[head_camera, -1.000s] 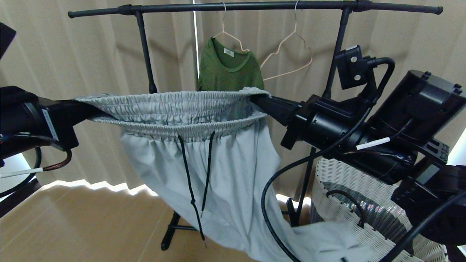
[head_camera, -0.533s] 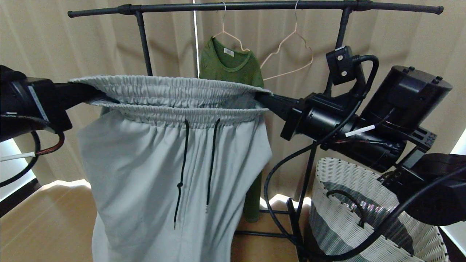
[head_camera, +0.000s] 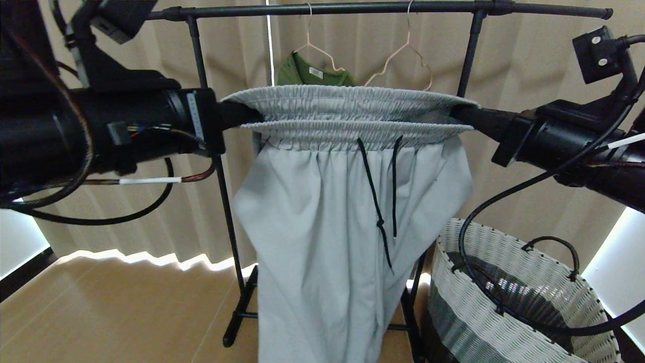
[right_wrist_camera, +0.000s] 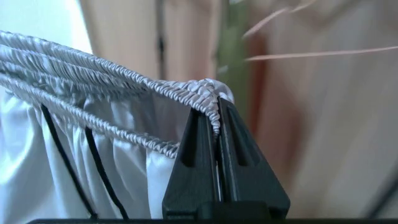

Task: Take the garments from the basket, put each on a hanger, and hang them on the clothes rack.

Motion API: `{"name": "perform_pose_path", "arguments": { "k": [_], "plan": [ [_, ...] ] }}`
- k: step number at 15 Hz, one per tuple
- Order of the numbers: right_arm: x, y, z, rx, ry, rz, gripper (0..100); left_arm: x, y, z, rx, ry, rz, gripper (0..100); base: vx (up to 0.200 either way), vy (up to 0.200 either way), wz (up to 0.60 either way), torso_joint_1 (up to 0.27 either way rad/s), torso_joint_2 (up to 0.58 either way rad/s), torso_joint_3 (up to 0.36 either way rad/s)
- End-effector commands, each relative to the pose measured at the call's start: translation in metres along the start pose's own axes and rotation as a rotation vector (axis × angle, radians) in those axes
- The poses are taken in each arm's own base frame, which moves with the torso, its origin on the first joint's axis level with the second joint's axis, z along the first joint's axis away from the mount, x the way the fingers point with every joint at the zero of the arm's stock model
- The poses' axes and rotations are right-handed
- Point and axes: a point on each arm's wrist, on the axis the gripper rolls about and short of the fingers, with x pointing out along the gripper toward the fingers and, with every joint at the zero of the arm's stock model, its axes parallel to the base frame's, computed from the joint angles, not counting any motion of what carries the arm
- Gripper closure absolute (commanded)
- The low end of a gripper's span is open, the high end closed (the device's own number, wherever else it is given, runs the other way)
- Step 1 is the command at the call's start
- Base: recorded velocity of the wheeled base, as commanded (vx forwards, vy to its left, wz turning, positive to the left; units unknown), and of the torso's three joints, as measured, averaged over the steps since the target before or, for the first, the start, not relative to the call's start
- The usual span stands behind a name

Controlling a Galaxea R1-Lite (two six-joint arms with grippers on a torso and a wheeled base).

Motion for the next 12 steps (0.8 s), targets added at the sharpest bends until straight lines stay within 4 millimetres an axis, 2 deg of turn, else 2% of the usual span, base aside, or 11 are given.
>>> {"name": "perform_pose_path", "arguments": {
  "k": [1,3,6,9,10,12],
  "plan": [
    [-0.008,-0.013,0.006,-0.014,-0.019,-0.055,100,0.035,0.003,-0.008,-0.006,0.047,-0.007,100,0.0,0.0,0.0,0.0,0.0,0.0],
    [-0.01,-0.025,-0.001,-0.046,0.005,-0.1,100,0.042,-0.002,-0.013,-0.008,0.065,-0.022,100,0.0,0.0,0.0,0.0,0.0,0.0],
    [-0.014,-0.023,0.0,-0.05,0.011,-0.099,100,0.051,-0.011,-0.016,-0.005,0.077,-0.047,100,0.0,0.0,0.0,0.0,0.0,0.0],
    [-0.034,-0.014,0.008,-0.045,0.036,-0.098,100,0.07,-0.01,-0.015,-0.003,0.074,-0.049,100,0.0,0.0,0.0,0.0,0.0,0.0],
    [-0.051,-0.007,0.013,-0.033,0.073,-0.094,100,0.082,-0.009,-0.016,-0.005,0.077,-0.05,100,0.0,0.0,0.0,0.0,0.0,0.0],
    [-0.065,0.001,0.012,-0.019,0.106,-0.068,100,0.096,-0.007,-0.023,-0.007,0.094,-0.047,100,0.0,0.0,0.0,0.0,0.0,0.0]
  ]
}}
